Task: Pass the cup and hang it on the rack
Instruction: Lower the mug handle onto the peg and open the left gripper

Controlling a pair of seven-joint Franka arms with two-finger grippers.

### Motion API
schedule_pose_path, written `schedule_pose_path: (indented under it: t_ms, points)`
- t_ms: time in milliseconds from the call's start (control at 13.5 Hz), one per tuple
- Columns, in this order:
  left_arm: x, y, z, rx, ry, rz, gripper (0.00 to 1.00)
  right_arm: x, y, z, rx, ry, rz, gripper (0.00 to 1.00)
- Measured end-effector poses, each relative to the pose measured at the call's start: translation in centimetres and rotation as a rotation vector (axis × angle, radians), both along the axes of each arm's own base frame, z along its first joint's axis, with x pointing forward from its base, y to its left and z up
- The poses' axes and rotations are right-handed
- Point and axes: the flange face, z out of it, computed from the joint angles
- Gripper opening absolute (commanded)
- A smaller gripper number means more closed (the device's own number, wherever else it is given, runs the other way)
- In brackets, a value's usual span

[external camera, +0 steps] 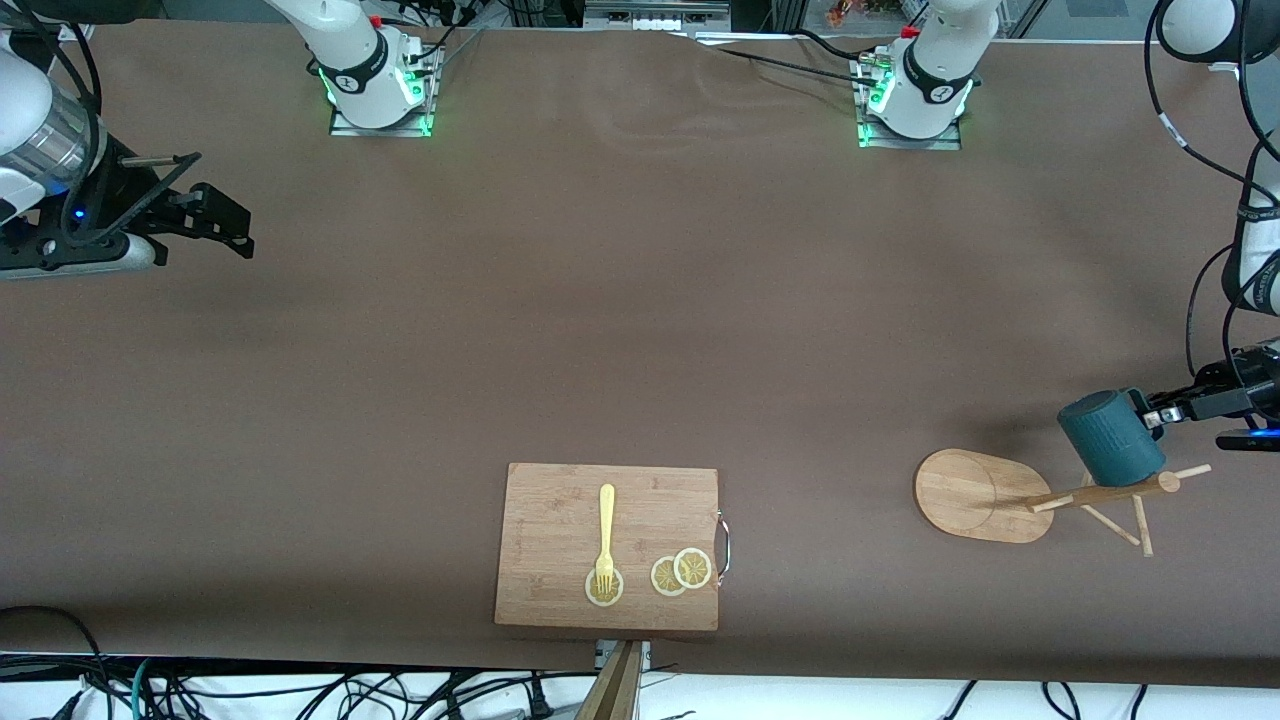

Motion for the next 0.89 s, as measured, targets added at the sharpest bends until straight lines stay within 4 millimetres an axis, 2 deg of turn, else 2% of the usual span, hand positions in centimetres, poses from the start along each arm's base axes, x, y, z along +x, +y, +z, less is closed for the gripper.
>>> schedule_pose_path:
  t_ms: [74,149,223,520,668,817,891]
  points:
    - [0.0,-0.1,-0.2,-0.006,0.001,0.002,0.28,0.0,0.0,0.0,0.000,0.000,0.000,1.00]
    - [0.0,-0.1,-0.5,-0.011,0.002,0.004,0.59,0.0,0.0,0.0,0.000,0.000,0.000,1.00]
    - [0.0,0.0,-0.9,-0.010,0.008,0.010,1.00,0.0,0.0,0.0,0.000,0.000,0.000,1.00]
    - [-0.2,0.2,-1.9,-0.005,0.017,0.012,1.00,0.0,0.0,0.0,0.000,0.000,0.000,1.00]
    - [-0.6,0.4,-2.0,0.064,0.035,-0.043,1.00,0.0,0.0,0.0,0.000,0.000,0.000,1.00]
    - [-0.7,1.2,-0.8,0.206,0.052,-0.135,1.00,0.0,0.0,0.0,0.000,0.000,0.000,1.00]
    - [-0.7,1.7,0.7,0.308,0.059,-0.197,1.00,0.0,0.0,0.0,0.000,0.000,0.000,1.00]
